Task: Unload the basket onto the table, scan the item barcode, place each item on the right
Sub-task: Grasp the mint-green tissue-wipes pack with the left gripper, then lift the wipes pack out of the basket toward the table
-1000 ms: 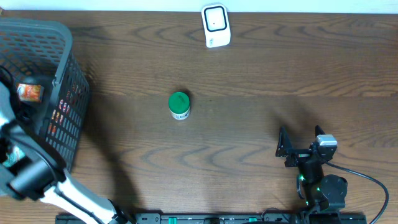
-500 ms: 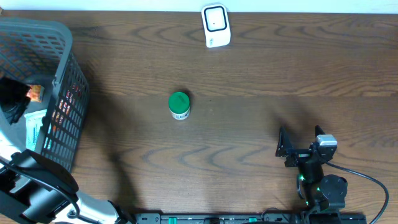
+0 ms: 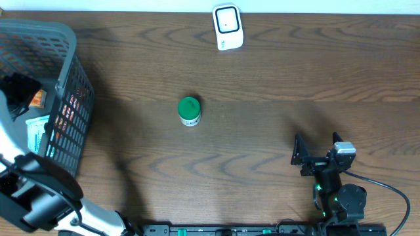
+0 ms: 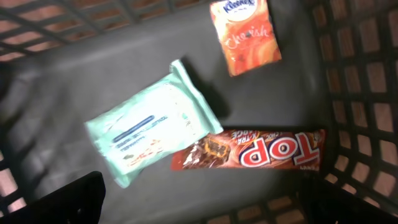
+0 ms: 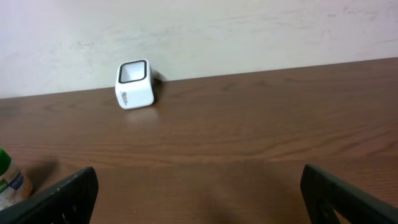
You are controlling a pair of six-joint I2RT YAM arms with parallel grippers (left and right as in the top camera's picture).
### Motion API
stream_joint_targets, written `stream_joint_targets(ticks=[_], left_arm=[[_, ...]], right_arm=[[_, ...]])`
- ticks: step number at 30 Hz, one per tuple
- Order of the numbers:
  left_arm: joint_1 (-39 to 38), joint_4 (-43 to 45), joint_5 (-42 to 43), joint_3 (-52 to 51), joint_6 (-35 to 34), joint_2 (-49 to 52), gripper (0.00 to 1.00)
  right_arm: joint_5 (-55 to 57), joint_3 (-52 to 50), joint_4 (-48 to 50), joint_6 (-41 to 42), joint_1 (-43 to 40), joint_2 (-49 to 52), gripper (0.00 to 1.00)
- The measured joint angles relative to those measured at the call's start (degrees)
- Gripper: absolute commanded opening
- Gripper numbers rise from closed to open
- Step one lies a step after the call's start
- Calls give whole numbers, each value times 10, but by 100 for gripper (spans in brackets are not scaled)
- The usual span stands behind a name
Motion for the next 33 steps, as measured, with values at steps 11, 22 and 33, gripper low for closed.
stream_joint_targets(ticks=[11,22,33], left_arm=[[-38,28,-17,0,-24,123,99],[-37,27,-62,0,-35,148,98],[-30,13,-84,0,-35,148,98]], right_arm=[[0,0,0,0,0,0,99],[0,0,0,0,0,0,99],[0,0,0,0,0,0,99]])
